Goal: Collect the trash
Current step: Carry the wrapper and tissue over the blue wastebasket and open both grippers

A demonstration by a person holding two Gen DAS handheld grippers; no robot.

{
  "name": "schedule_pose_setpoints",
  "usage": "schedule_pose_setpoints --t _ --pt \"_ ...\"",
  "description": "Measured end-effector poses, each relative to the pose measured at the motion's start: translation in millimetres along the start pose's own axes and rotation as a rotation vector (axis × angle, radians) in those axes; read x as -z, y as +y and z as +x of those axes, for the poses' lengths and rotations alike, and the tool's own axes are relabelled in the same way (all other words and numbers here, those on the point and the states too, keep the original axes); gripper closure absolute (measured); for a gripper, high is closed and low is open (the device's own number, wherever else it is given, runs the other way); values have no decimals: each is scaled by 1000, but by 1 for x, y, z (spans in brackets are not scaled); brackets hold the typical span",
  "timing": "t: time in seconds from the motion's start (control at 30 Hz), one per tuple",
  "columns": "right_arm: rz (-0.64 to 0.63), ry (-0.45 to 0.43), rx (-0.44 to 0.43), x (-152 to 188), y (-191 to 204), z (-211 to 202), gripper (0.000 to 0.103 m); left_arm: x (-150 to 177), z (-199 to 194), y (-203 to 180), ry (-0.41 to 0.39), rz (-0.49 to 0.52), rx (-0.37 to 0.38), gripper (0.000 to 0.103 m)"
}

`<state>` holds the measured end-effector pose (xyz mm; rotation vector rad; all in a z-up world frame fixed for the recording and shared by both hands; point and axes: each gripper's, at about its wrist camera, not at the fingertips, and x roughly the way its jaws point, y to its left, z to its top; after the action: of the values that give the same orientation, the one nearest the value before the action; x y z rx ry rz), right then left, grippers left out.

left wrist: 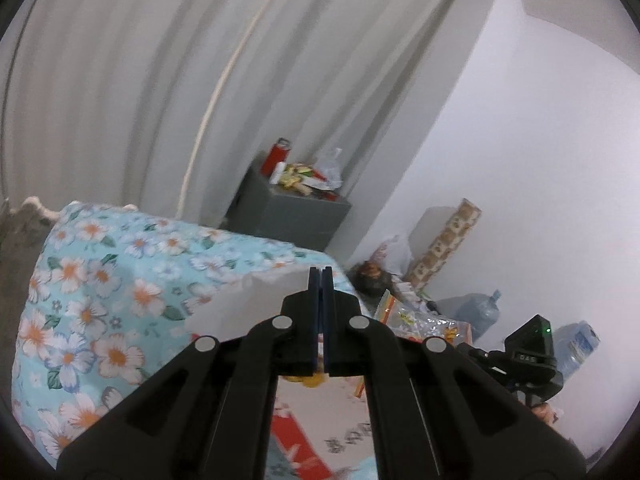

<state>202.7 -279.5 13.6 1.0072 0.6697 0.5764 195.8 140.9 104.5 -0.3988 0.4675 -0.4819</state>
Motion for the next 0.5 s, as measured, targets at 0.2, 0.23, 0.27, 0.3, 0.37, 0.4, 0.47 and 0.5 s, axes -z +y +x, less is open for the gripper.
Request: schedule_pose_setpoints --t 0.2,0.23,0.27,0.3,0.37,0.4,0.47,0.5 --pt "26 -115 6 6 -10 -63 97 -2 5 -62 17 56 128 103" --pt "31 -133 13 7 -12 -73 97 0 7 -71 23 65 143 103" --pt "35 -149 20 9 -14 -84 97 3 11 -83 33 73 163 103" --pt "41 -170 31 10 -17 -98 97 5 17 -97 52 82 191 103" --pt "49 -214 54 13 -23 -125 97 12 26 -120 78 94 235 103" --pt "53 -233 64 14 -25 -135 97 15 30 -131 92 102 256 103" --pt "71 -284 81 18 -33 -161 97 22 41 -155 120 128 299 103" --pt "80 -310 86 19 -37 -172 97 26 48 -171 139 147 323 103"
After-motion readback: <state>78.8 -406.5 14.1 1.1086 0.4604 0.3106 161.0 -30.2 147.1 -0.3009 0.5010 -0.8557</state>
